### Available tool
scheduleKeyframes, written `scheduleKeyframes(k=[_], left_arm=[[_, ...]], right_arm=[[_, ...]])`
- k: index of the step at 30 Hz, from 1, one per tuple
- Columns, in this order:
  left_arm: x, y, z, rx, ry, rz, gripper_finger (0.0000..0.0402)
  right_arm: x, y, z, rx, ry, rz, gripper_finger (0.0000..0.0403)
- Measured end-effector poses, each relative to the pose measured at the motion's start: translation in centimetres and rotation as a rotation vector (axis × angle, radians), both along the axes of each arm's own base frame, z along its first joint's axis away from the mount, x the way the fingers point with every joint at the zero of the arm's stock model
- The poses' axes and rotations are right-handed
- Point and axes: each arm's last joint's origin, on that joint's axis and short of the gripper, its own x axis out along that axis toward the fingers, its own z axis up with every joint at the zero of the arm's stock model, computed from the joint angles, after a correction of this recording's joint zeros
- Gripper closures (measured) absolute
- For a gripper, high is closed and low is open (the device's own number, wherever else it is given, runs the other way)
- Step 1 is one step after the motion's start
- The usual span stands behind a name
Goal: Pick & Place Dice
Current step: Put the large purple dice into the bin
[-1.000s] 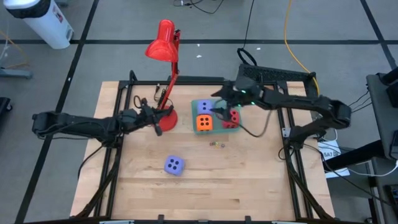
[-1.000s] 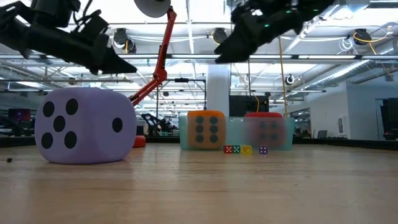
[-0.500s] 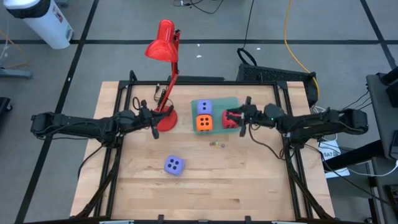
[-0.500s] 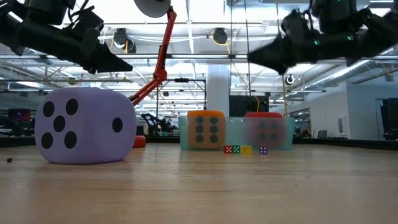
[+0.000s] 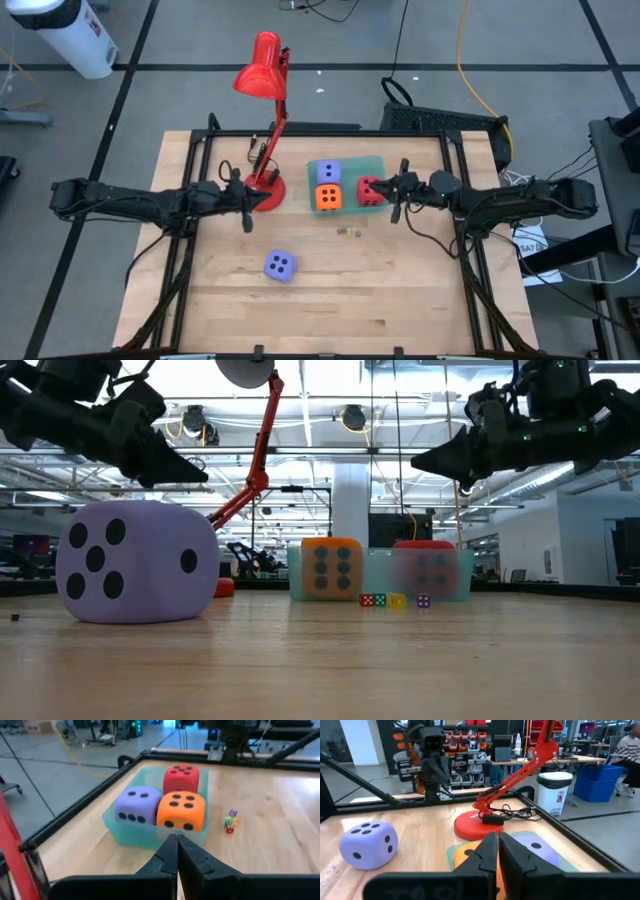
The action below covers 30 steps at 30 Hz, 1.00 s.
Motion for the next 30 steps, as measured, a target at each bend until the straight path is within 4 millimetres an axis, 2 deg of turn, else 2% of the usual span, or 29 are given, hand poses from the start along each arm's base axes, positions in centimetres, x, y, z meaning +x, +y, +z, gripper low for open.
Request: scheduleKeyframes(k=[8, 18, 23, 30], left_arm=[[-0.2, -0.3, 0.3, 0.018, -0.010, -0.060, 0.0396], [-0.1, -0.9, 0.3, -0.034, -0.021, -0.265, 0.0396], [-1.0, -2.4, -1.1, -0.096, 0.167, -0.426, 0.0396], [-1.1, -5.1, 0.3, -0.127, 0.246, -0.429, 0.0396]], right_arm=[[0.2, 1.0, 0.4, -0.067, -0.031, 0.052, 0.0401], [0.7, 2.9, 1.3, -0.155, -0.063, 0.143, 0.0399], [0.9, 3.6, 1.7, -0.152, -0.074, 0.175, 0.0399], [1.0, 3.5, 1.4, -0.116, -0.034, 0.148, 0.0399]])
